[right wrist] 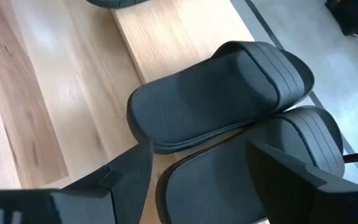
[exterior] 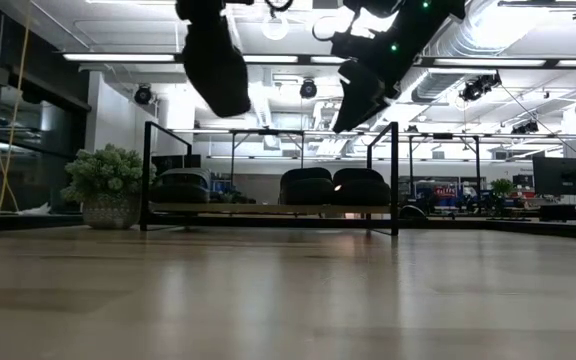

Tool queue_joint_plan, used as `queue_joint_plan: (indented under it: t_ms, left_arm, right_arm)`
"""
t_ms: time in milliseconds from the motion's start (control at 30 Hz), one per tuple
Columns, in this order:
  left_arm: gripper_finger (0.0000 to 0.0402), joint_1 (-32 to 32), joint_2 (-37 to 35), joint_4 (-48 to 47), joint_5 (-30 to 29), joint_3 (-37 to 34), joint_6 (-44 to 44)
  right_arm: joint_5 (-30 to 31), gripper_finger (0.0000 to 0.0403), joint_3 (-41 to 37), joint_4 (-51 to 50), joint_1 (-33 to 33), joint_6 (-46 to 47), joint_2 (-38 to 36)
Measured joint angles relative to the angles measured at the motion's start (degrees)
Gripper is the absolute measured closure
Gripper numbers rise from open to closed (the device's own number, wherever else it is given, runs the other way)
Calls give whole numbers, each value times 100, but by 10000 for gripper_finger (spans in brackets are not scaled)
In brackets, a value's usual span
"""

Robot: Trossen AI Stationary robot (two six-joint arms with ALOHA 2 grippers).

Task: Pick and place slides into the shelf
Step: Put the black slide on the shelf

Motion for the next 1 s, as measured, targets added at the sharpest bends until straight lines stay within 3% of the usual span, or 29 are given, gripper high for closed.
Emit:
queue_joint_plan:
  t_ms: [233,500,1000]
  left_arm:
    - [390,76,1,1250,261,0,1088]
    - [390,513,4,2326,1023,-228,1938]
    - [390,1121,5,4124,1677,-1382,2520]
  right_arm:
    - [0,155,0,-166,0,0,2]
    - [2,155,0,-274,0,47,2]
    - [5,155,0,-318,0,60,2]
